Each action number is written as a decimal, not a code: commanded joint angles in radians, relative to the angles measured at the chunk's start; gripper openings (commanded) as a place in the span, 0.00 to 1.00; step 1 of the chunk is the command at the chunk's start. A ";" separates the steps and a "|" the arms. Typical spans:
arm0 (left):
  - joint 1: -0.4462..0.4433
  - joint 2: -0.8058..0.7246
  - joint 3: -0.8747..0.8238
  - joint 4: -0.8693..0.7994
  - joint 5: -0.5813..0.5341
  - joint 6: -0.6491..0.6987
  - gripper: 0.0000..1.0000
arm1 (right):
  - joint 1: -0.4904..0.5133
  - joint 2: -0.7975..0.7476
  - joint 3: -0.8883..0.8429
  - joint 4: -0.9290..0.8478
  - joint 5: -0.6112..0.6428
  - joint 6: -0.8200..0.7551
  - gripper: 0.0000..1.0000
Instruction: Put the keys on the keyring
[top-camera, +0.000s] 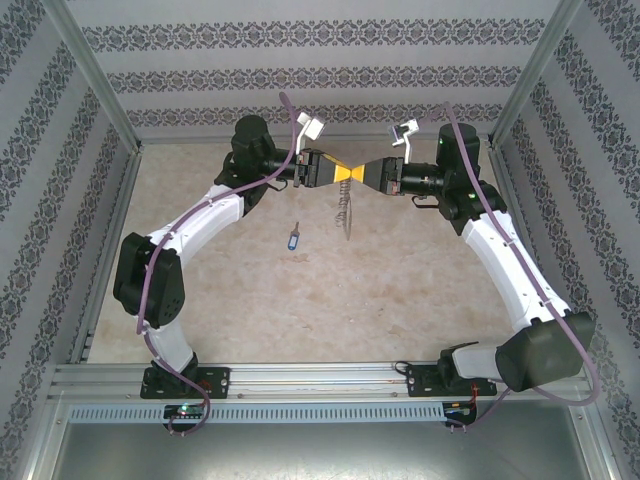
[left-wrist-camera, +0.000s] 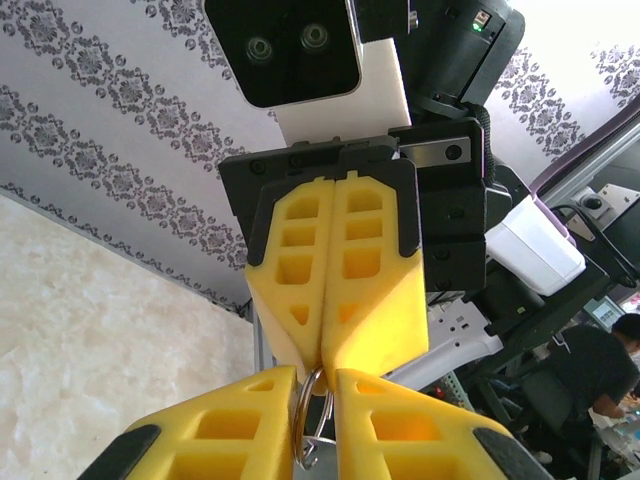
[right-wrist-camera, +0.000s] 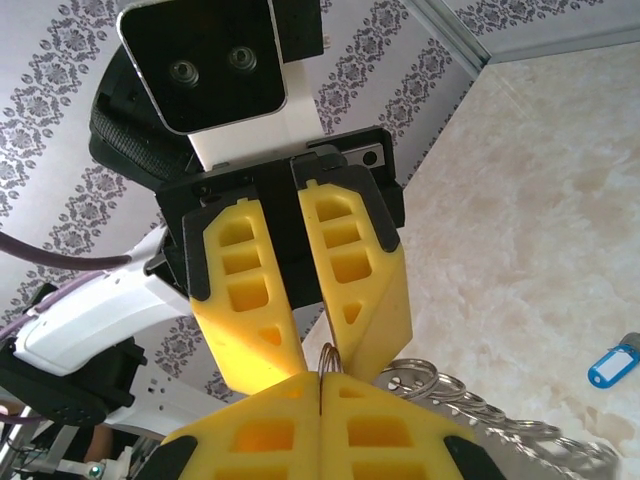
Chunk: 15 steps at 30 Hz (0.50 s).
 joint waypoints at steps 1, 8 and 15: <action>0.007 -0.002 -0.018 0.121 0.006 -0.050 0.16 | -0.008 0.003 -0.007 0.089 -0.012 0.025 0.00; 0.009 -0.007 -0.037 0.123 0.008 -0.049 0.00 | -0.005 0.003 -0.021 0.113 -0.006 0.039 0.00; 0.022 -0.019 -0.051 0.181 0.007 -0.087 0.00 | -0.001 0.003 -0.034 0.078 -0.001 0.015 0.00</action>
